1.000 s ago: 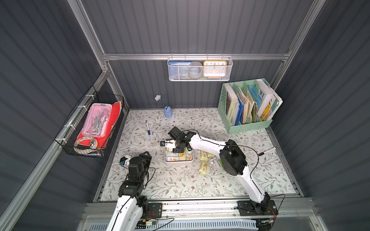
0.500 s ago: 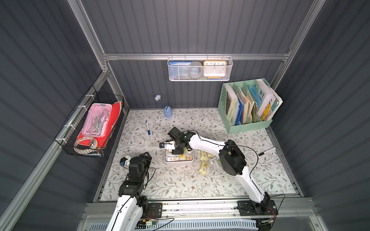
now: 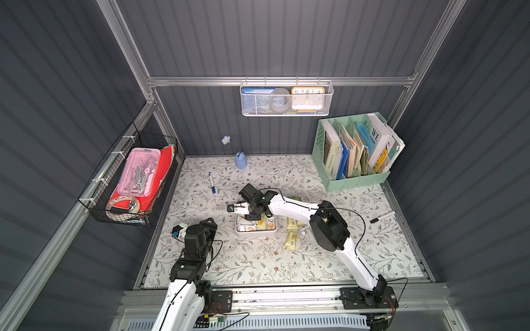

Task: Take the cookies out of the storage box
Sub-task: Pick up the cookie from the storage box.

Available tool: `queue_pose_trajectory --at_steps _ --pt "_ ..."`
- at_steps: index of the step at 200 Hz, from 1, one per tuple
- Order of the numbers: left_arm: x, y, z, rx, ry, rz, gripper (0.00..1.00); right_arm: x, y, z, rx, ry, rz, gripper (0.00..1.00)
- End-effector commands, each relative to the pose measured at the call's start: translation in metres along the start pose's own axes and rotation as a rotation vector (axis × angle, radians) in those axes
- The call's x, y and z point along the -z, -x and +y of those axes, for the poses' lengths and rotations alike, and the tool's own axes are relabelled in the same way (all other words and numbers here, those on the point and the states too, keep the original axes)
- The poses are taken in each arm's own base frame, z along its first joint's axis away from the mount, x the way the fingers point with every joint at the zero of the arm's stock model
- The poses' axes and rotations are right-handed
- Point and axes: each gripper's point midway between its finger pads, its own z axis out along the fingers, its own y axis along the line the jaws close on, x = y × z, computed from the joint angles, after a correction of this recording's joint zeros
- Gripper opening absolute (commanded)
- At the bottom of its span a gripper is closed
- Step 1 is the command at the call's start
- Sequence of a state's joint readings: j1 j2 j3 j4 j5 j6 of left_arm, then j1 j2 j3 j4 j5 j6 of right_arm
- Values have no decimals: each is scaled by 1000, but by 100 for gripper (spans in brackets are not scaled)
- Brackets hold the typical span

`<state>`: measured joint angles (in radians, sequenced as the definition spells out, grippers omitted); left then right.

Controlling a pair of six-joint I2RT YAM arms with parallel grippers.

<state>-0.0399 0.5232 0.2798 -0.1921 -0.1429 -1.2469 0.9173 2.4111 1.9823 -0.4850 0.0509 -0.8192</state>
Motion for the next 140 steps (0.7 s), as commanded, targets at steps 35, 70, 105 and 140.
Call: queue_pose_trajectory --at_steps 35,70,105,140 --pt "0 3 -2 5 2 -9 61 21 12 0 -23 -2 -50 37" --pt "-1 3 -2 5 4 -7 61 42 22 -7 -47 -33 -110 35" --pt "-2 2 -3 6 1 -6 61 63 24 -9 -87 -51 -143 34" --pt "-4 0 -1 3 1 3 61 96 26 -11 -178 -79 -209 33"
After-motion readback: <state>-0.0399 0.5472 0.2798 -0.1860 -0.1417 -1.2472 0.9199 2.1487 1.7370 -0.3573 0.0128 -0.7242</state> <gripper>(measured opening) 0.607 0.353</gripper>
